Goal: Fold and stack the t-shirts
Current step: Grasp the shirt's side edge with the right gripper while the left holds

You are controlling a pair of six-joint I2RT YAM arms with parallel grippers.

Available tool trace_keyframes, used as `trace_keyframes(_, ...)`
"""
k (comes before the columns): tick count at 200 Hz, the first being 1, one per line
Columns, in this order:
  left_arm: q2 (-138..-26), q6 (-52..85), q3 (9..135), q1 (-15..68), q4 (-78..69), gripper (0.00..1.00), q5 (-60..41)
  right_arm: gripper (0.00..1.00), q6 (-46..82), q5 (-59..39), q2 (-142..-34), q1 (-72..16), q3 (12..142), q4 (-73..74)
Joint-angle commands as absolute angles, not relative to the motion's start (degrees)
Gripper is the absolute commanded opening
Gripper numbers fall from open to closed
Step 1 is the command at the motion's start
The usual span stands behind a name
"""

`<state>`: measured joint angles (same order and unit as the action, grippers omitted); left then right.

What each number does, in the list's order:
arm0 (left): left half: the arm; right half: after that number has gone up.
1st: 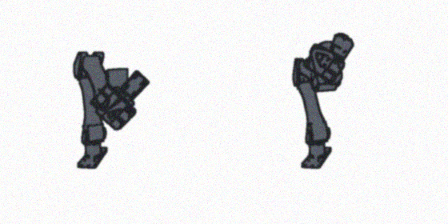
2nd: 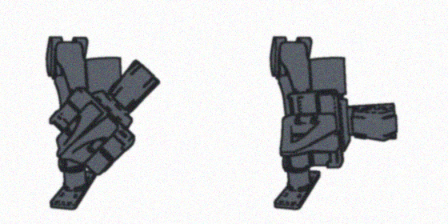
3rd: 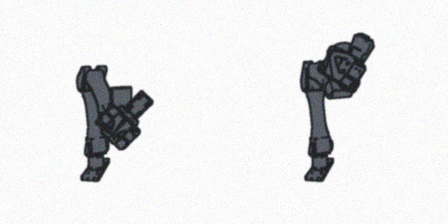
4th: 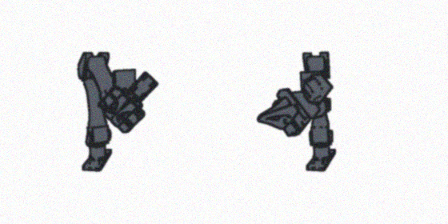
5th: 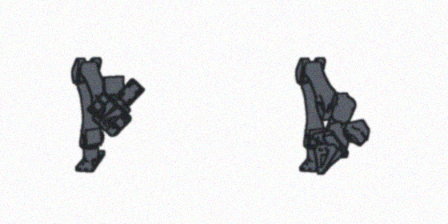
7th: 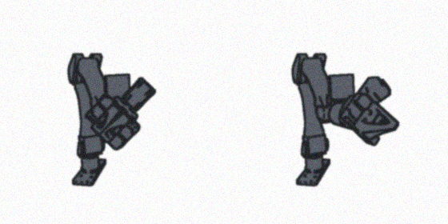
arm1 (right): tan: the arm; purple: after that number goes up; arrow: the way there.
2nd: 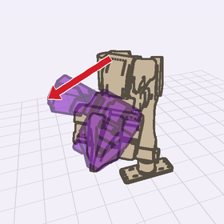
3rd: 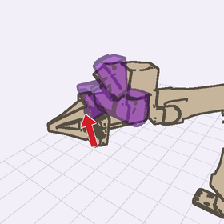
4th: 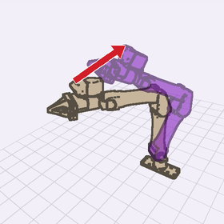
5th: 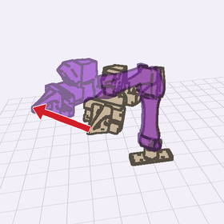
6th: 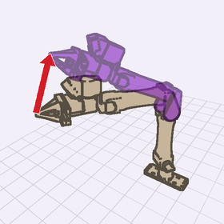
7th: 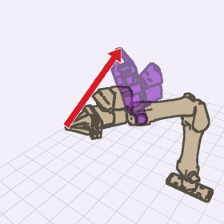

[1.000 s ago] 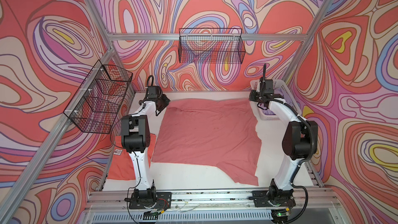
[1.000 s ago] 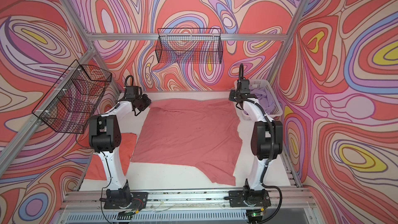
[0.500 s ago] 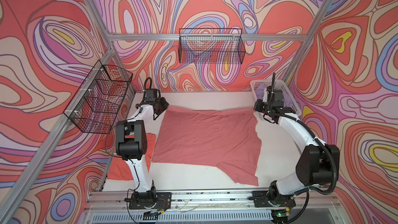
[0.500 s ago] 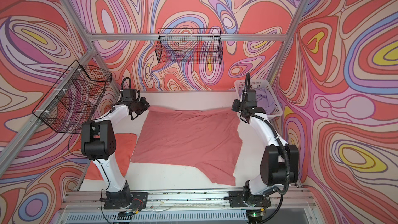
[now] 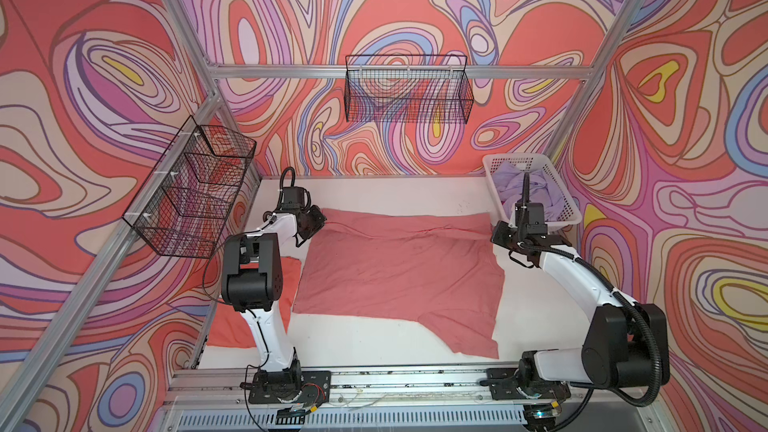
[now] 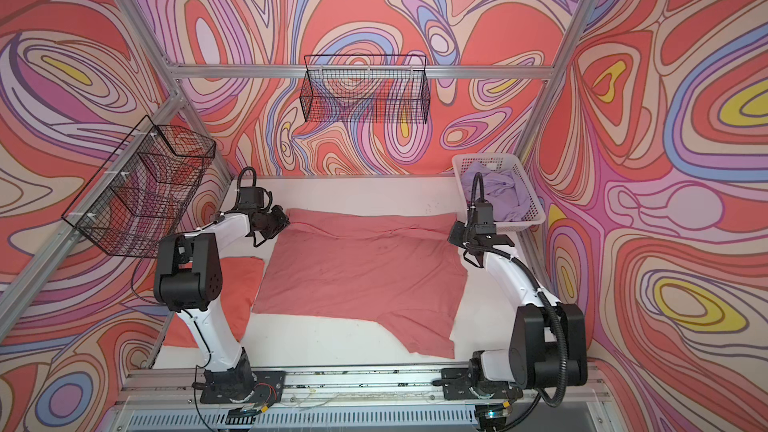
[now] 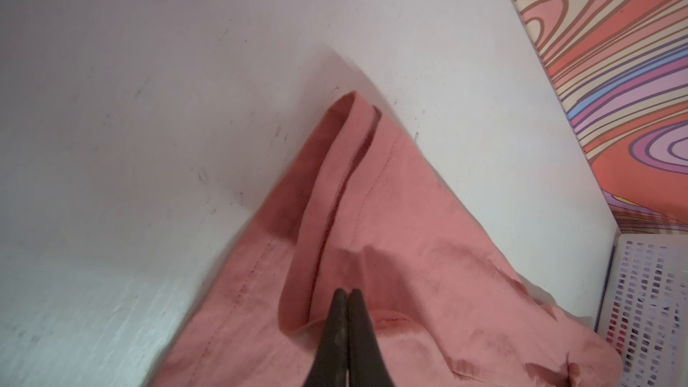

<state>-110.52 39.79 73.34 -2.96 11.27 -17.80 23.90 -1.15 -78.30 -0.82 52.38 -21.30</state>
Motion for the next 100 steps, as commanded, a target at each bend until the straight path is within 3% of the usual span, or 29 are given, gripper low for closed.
trace_keyframes(1,-108.88,38.35,73.93,-3.16,11.9,0.0,-16.1,0.0,26.43,-1.59,-75.89,-0.7,50.88,-20.38)
trace_keyframes(100,-109.03,37.74,73.26,-3.16,12.57,0.0,-14.08,0.0,27.95,-1.42,-71.56,-0.7,44.67,-22.34)
